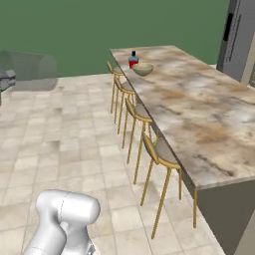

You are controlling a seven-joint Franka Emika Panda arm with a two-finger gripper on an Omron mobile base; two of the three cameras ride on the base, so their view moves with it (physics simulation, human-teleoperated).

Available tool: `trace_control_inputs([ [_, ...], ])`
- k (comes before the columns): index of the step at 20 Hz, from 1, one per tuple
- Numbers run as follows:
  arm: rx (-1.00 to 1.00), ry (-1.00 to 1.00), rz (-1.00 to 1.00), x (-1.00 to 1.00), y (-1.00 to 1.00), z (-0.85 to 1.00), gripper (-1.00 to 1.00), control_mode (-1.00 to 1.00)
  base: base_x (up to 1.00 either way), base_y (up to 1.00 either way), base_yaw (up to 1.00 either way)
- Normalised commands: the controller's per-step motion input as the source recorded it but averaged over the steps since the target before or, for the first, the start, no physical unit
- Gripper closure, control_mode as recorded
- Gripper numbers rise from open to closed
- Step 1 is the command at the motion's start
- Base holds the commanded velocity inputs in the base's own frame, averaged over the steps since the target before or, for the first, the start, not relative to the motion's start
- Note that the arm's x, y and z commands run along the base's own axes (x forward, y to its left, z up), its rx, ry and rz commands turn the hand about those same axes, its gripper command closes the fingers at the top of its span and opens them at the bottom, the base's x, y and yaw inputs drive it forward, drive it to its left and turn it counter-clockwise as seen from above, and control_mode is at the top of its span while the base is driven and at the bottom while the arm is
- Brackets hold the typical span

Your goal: There is a bowl on the dining counter. Grab a lemon wedge from the fridge and place it in the bowl. Then get the liquor bottle and glass cup from the cabinet and place them next to the bowl.

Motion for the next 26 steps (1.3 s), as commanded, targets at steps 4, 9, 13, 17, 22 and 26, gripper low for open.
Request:
trace_control_inputs([
  [4, 0.00, 0.00, 0.00, 0.00, 0.00, 0.00, 1.00, 1.00, 1.00, 0.51, -0.38],
  [9, 0.00, 0.00, 0.00, 0.00, 0.00, 0.00, 1.00, 1.00, 0.99, 0.67, -0.39],
  [13, 0.00, 0.00, 0.00, 0.00, 0.00, 0.00, 1.00, 1.00, 0.88, 0.71, -0.44],
  [17, 0.00, 0.00, 0.00, 0.00, 0.00, 0.00, 1.00, 1.00, 0.87, 0.72, -0.44],
  [22, 0.00, 0.00, 0.00, 0.00, 0.00, 0.00, 1.00, 1.00, 0.86, 0.73, -0.43],
  [26, 0.00, 0.00, 0.00, 0.00, 0.00, 0.00, 1.00, 1.00, 0.74, 0.81, -0.42],
])
